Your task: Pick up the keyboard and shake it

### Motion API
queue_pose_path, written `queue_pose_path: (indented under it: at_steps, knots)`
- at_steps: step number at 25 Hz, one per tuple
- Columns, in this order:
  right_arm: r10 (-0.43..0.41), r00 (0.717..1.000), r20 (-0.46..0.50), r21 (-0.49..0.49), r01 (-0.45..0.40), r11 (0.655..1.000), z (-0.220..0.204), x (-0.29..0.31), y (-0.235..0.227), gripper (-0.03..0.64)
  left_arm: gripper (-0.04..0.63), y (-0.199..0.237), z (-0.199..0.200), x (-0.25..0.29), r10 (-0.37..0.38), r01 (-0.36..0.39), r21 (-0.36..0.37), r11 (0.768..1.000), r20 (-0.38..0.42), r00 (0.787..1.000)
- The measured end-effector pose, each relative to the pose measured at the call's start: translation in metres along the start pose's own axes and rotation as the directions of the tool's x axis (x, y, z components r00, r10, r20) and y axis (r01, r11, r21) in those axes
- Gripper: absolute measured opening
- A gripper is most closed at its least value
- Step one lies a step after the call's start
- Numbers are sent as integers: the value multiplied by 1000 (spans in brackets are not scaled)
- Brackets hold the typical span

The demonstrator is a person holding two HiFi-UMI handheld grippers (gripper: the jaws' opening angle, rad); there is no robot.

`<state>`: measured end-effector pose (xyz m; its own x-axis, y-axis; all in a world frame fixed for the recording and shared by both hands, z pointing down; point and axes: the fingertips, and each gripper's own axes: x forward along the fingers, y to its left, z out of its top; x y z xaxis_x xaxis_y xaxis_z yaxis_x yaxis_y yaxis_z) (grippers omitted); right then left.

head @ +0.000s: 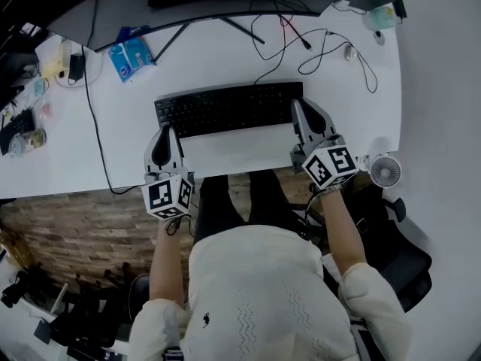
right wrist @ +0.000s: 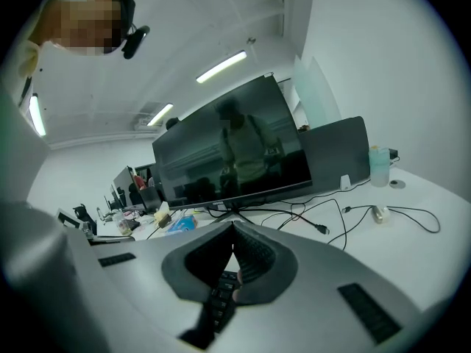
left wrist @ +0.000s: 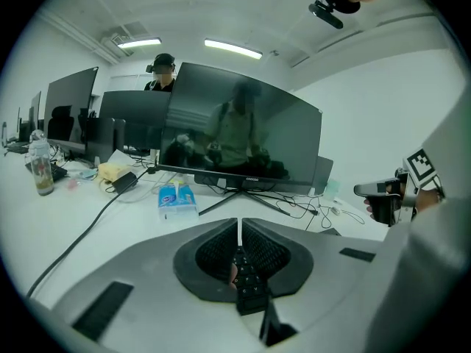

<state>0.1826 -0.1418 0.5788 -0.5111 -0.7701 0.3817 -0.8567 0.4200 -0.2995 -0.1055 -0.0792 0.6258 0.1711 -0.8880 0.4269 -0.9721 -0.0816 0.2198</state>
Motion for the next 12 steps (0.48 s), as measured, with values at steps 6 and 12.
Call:
queue_pose_path:
  at_steps: [6,12]
  knots:
    - [-23,999,-46,32,24,999,-26,8,-14,3,18,9,-18,11,9,-9,-16,1000,-36,999]
    - [-15,998,-69,62,19,998,-49,15,-24,25,43,19,-30,21,2,-3,-22,1000,-48,999]
